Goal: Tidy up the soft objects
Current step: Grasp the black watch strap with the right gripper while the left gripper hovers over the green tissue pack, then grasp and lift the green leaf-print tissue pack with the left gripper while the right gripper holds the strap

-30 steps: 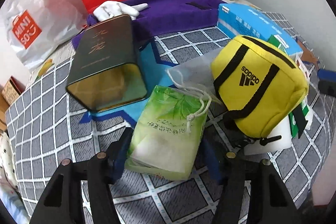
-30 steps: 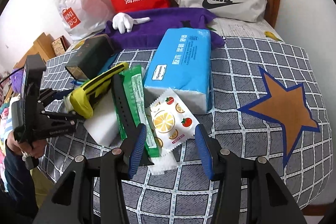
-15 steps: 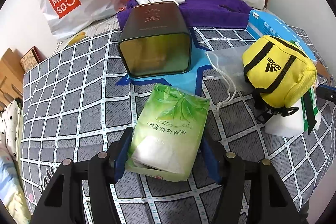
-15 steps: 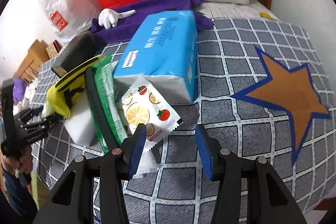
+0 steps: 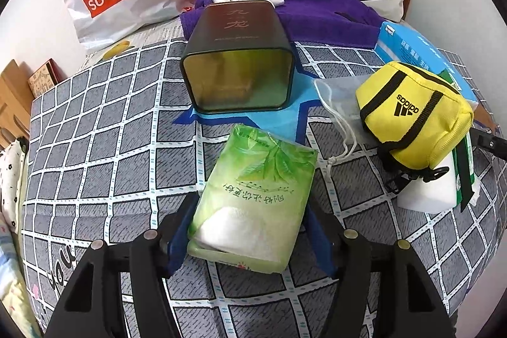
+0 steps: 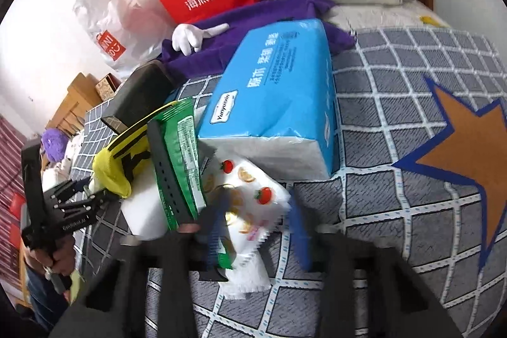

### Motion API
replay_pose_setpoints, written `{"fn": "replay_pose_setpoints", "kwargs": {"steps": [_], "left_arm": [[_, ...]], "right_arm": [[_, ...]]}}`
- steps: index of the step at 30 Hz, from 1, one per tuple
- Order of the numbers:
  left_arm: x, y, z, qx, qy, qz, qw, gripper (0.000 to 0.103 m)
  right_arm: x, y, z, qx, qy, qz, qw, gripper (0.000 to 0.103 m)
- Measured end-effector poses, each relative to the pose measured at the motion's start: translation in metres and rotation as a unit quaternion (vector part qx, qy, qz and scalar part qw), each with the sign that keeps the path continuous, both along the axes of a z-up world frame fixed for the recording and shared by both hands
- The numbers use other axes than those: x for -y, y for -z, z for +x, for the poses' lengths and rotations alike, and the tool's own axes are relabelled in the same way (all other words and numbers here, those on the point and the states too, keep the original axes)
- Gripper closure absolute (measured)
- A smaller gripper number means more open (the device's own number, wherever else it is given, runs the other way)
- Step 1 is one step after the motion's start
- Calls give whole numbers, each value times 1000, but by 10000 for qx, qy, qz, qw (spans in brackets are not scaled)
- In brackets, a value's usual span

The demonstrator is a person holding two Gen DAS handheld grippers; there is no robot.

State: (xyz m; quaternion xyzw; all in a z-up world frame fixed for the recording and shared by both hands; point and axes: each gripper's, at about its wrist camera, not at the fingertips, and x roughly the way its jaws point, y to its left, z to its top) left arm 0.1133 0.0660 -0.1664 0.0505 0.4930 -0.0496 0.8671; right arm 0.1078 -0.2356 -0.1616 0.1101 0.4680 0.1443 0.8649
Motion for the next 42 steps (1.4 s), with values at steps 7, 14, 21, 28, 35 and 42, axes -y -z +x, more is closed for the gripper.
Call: {"fn": "replay_pose_setpoints", "kwargs": {"steps": [7,14,21,28,35,42], "left_arm": [[0,0,0,26,-30,-6,10000,40],[1,0,-2,18,-48,22,10000,40],[1,0,-4,-13,-50,1,10000,39],[1,0,-5,-23,-52,4,10000,39],[1,0,-6,-17,-15,2,10000,38],[1,0,-5,-22,-7,-14,10000,38]], "right_arm": [[19,-13,-18,221,222,-177,9994,99],[50,-16,-28,47,625,-111,9980,94],[18,-16,-21,20,201,494,9986,86],[-31,-34,-31,529,-308,54,9981,76],[-61,-19,-25,475,-669,-472,9955,76],[-76,-11,-21,529,-722,-1128,9896,76]]}}
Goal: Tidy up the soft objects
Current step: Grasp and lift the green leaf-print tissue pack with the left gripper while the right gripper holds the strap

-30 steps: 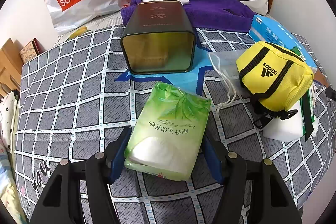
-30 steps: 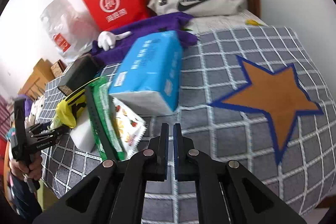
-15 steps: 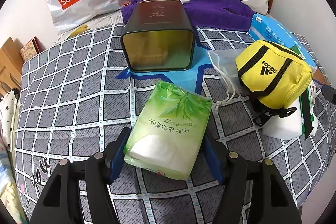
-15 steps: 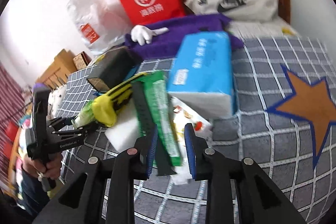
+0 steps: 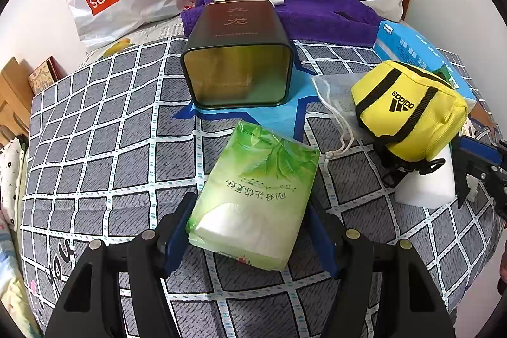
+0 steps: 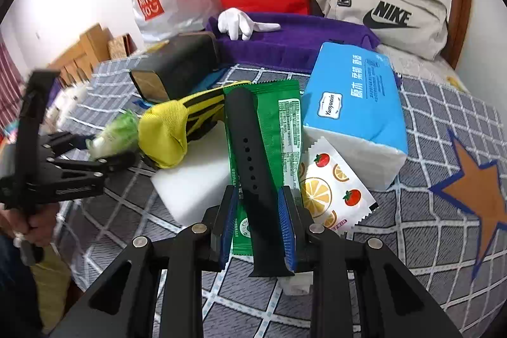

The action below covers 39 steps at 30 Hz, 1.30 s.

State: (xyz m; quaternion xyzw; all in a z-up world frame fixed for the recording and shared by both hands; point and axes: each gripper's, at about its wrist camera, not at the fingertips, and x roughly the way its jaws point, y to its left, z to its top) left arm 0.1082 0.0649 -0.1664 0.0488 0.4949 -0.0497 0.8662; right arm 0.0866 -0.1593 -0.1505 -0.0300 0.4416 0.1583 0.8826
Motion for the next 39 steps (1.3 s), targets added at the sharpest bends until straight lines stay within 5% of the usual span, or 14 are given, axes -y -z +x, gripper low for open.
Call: {"fn": "replay_pose_setpoints", "kwargs": {"steps": [8,17,39], "left_arm": [[0,1,0,-6,-13,6,10000,38],[-2,-2,-2,1,-50,-90,9999,42],[-17,-79,-6,517,-269,-625,9963,44]], "right_arm": [[-22,8,-5,339,-181,-1007,9942,83],[6,-12,-17,225,-88,-159,9996,83],[24,-66,-1,540,-139,191,9983,83]]}}
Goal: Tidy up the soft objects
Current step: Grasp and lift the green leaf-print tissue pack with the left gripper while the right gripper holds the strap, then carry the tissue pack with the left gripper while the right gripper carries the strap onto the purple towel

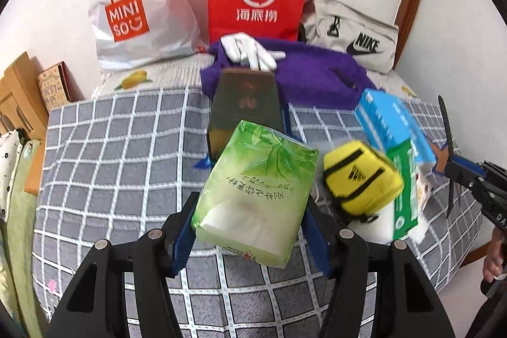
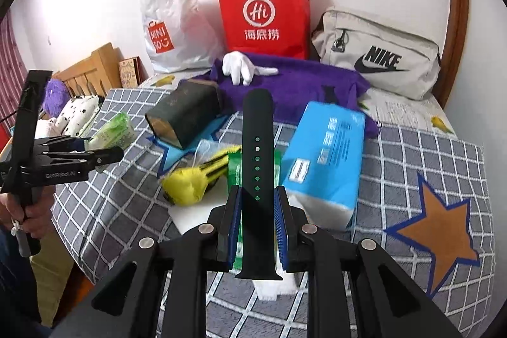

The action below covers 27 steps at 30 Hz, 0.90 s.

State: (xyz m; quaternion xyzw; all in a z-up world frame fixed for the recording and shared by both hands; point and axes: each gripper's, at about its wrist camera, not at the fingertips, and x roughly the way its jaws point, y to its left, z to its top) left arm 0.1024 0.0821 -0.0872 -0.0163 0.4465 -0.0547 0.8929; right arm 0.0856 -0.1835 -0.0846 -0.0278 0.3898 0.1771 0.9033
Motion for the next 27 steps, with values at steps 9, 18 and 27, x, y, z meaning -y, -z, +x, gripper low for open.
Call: {"fn": "replay_pose_setpoints", "kwargs": {"steps": [9,18,27], "left_arm": [[2,-20,31,29,-103,20,9999,44],[3,-29,76,8,-170,76,9998,44],[0,-30,123,-119,-272,166,9994,44]], "right_arm": [[11,-21,29,14,151,117,9998,83],[27,-35,72,53,406,86,9991,83],[32,-42,128,70,474,129,9988,83]]}}
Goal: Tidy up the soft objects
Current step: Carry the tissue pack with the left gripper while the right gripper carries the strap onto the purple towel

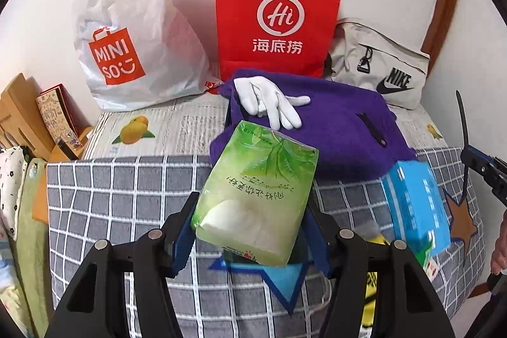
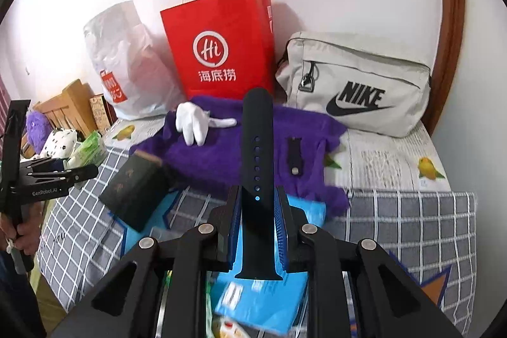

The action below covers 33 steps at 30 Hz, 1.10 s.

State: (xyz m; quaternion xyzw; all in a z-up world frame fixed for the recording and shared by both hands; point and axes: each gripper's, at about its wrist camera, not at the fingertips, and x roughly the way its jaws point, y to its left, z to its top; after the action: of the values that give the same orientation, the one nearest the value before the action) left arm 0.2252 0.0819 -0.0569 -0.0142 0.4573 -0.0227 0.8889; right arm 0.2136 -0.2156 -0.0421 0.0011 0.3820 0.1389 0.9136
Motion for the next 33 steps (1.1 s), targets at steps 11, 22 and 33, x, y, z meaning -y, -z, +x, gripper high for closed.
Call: {"fn": "replay_pose_setpoints", "kwargs": {"steps": [11,22,33], "left_arm": [[5,5,58,-56,29,-27,10000,44],[25,27,121,-300,344,-136,9989,44],[28,40,151,-519,422,-237,9975,44]], "right_arm": [[-5,4,64,-15,-84,-2,10000,83],[-10,33,116,-291,-172,-145,9993,83],[-9,70,152,-744,-235,-225,9967,83]]}}
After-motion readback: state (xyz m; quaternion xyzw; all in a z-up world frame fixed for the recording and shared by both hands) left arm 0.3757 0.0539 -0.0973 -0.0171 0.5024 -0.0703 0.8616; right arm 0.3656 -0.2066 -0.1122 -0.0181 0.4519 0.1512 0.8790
